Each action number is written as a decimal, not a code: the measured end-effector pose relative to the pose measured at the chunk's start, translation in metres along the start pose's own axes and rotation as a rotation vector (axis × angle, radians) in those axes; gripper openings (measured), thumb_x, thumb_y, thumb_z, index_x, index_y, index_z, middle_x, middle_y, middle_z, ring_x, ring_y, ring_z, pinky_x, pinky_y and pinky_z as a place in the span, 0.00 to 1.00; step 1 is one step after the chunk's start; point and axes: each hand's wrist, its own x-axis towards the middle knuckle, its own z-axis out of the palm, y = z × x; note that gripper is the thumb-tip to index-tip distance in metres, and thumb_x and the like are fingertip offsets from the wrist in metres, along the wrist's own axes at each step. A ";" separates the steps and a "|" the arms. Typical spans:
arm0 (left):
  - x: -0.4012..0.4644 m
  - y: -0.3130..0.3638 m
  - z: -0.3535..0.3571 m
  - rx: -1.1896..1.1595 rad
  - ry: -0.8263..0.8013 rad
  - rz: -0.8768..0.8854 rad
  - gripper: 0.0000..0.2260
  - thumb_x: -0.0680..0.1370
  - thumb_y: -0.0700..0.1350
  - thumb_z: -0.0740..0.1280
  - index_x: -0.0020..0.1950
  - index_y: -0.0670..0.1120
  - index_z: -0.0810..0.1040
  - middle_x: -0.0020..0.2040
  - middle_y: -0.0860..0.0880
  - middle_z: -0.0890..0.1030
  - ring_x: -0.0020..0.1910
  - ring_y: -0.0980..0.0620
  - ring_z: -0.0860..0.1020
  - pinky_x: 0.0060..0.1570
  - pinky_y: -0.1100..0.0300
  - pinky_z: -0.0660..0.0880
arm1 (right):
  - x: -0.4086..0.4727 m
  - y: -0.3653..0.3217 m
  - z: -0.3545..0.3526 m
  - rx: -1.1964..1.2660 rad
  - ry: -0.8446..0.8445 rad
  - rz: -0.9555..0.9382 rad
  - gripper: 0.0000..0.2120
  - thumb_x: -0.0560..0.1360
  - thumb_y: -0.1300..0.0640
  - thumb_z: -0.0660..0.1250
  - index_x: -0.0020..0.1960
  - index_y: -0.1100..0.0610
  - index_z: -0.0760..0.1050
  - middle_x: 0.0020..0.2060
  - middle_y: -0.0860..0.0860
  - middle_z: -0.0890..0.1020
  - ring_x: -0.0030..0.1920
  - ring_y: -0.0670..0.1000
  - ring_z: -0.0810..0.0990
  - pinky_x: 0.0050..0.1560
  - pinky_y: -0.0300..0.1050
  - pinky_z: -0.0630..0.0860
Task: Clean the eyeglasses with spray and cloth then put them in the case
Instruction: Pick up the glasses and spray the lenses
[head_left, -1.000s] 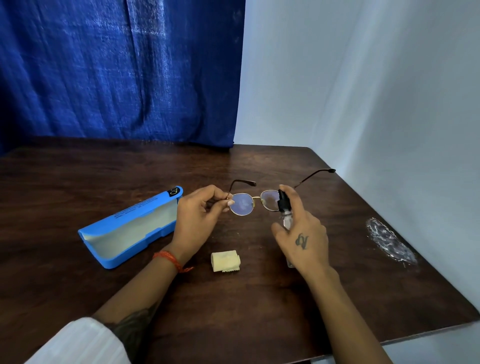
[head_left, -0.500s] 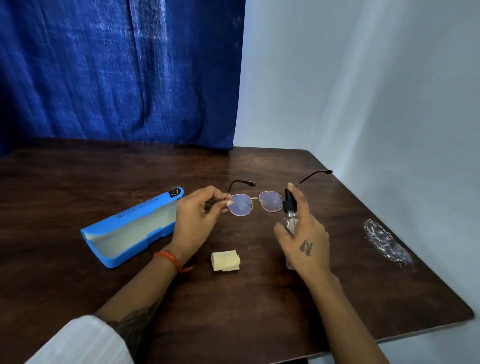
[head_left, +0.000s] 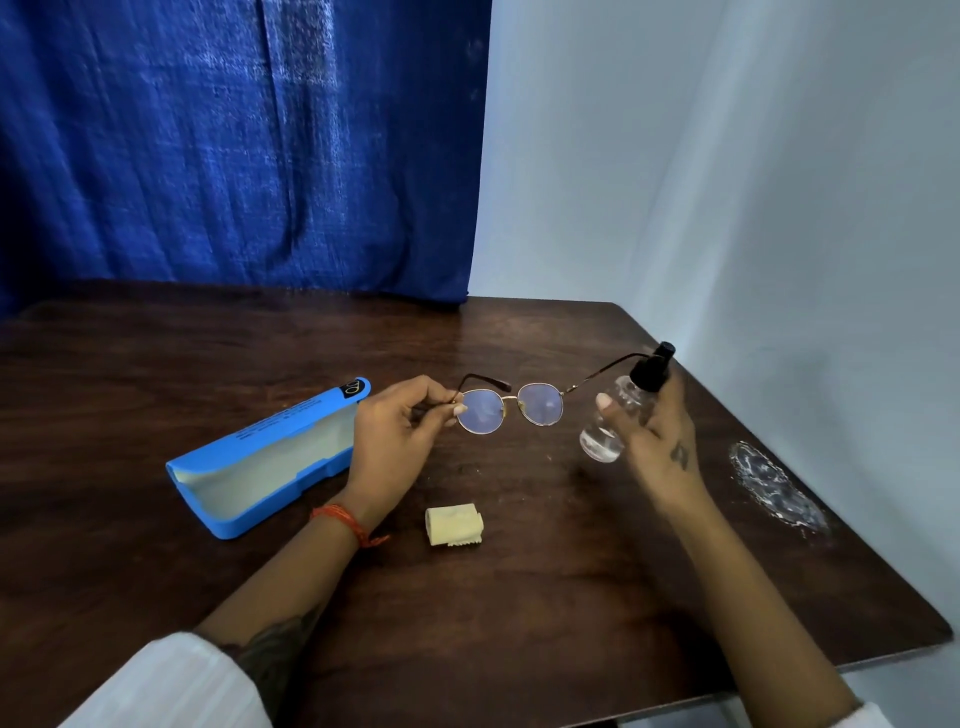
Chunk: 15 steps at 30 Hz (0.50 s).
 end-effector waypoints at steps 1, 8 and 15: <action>0.000 -0.001 0.000 0.009 0.003 -0.003 0.08 0.70 0.36 0.71 0.37 0.49 0.79 0.38 0.49 0.83 0.37 0.53 0.81 0.41 0.59 0.79 | 0.006 0.004 0.001 0.003 -0.023 0.002 0.19 0.73 0.58 0.70 0.59 0.50 0.67 0.48 0.46 0.77 0.50 0.47 0.78 0.56 0.51 0.75; 0.001 0.000 0.000 0.057 0.014 0.018 0.03 0.69 0.34 0.71 0.36 0.37 0.80 0.35 0.47 0.81 0.37 0.60 0.79 0.38 0.71 0.73 | 0.016 0.028 0.011 -0.044 0.001 -0.049 0.20 0.71 0.59 0.73 0.59 0.56 0.70 0.46 0.44 0.78 0.45 0.41 0.77 0.44 0.26 0.70; 0.000 0.005 0.000 0.044 0.014 0.019 0.02 0.69 0.32 0.70 0.36 0.35 0.79 0.34 0.46 0.80 0.36 0.65 0.78 0.38 0.75 0.71 | 0.014 0.034 0.014 -0.090 0.038 -0.012 0.25 0.67 0.57 0.75 0.61 0.57 0.70 0.50 0.49 0.80 0.45 0.41 0.79 0.43 0.22 0.70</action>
